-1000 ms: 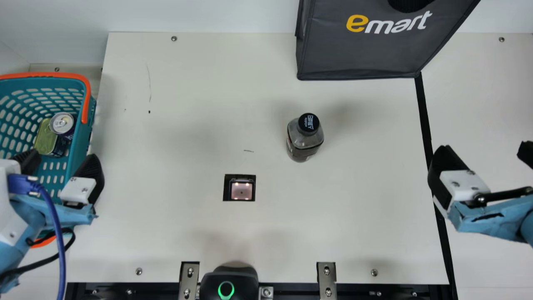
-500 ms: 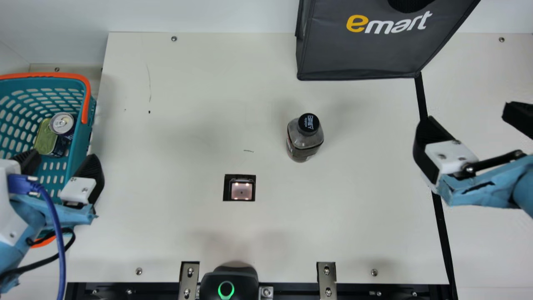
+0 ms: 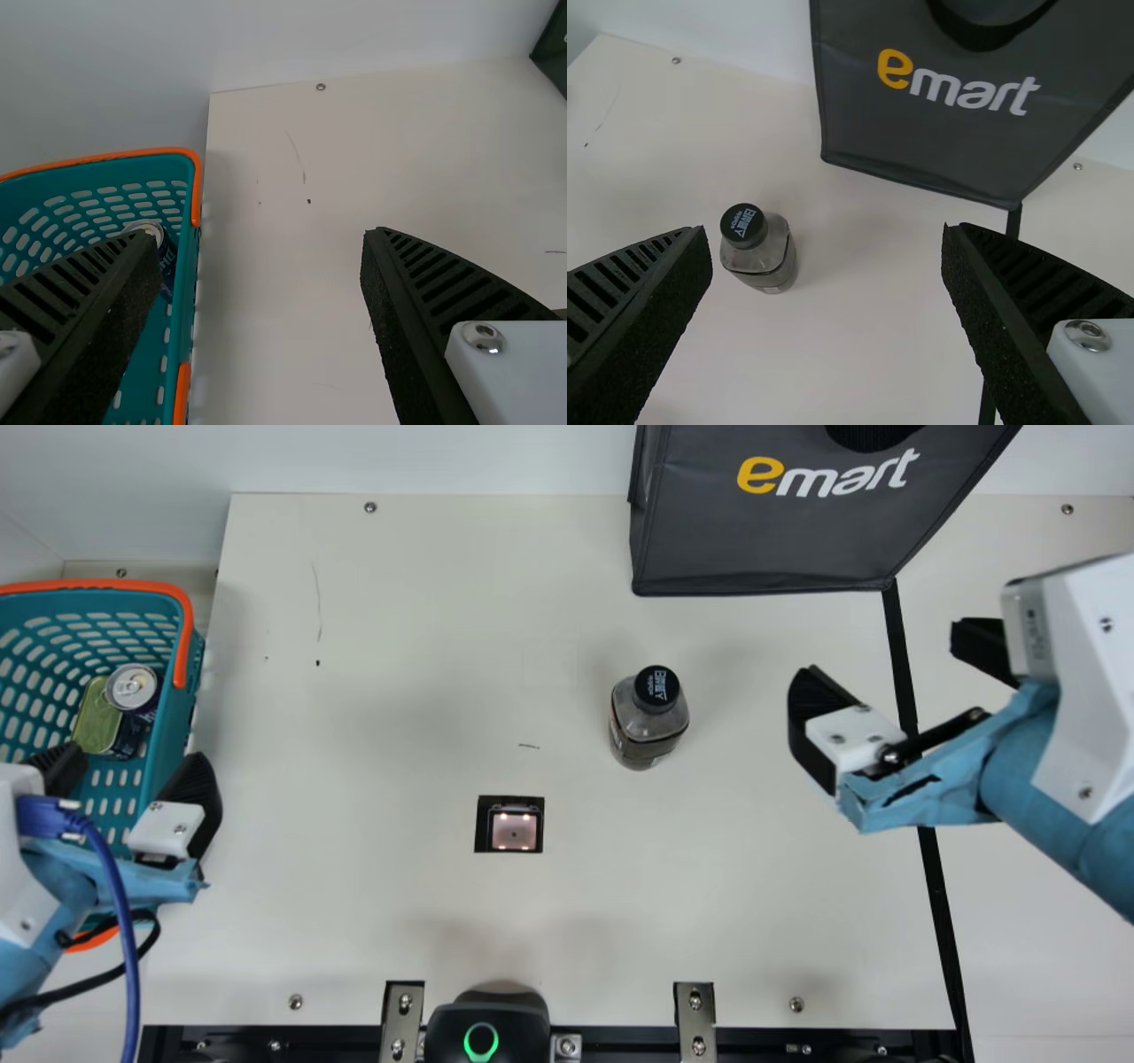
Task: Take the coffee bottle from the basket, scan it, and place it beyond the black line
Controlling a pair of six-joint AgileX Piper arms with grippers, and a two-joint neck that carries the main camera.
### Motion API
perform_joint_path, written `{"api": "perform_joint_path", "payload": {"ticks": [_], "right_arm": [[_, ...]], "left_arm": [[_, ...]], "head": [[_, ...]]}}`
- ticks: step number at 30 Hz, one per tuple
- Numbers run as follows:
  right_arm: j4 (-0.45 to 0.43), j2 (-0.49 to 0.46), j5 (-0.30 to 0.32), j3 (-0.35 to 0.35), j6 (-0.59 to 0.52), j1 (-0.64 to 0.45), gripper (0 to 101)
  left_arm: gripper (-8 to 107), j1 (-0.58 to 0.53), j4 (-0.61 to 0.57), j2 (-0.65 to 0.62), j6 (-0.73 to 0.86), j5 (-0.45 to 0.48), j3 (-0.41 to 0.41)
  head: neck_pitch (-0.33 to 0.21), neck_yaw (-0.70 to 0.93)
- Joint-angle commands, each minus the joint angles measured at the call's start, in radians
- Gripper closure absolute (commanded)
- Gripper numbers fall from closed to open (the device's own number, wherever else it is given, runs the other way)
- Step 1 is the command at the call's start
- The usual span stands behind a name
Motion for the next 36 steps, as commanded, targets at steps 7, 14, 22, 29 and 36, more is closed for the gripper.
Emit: {"api": "perform_joint_path", "payload": {"ticks": [7,14,22,29,36], "right_arm": [[0.013,0.038,-0.018,0.013,-0.007,0.058,10],[0.029,0.078,-0.037,0.025,-0.021,0.086,10],[0.049,0.125,-0.065,0.044,-0.031,0.105,10],[0.062,0.174,-0.091,0.049,-0.035,0.13,10],[0.058,0.226,-0.115,0.048,-0.042,0.165,10]], "left_arm": [[9,0.0,0.0,0.0,0.0,0.0,0.0],[9,0.0,0.0,0.0,0.0,0.0,0.0],[9,0.0,0.0,0.0,0.0,0.0,0.0],[9,0.0,0.0,0.0,0.0,0.0,0.0],[9,0.0,0.0,0.0,0.0,0.0,0.0]], "head": [[-0.017,0.002],[-0.017,0.002],[-0.017,0.002],[-0.017,0.002],[-0.017,0.002]]}}
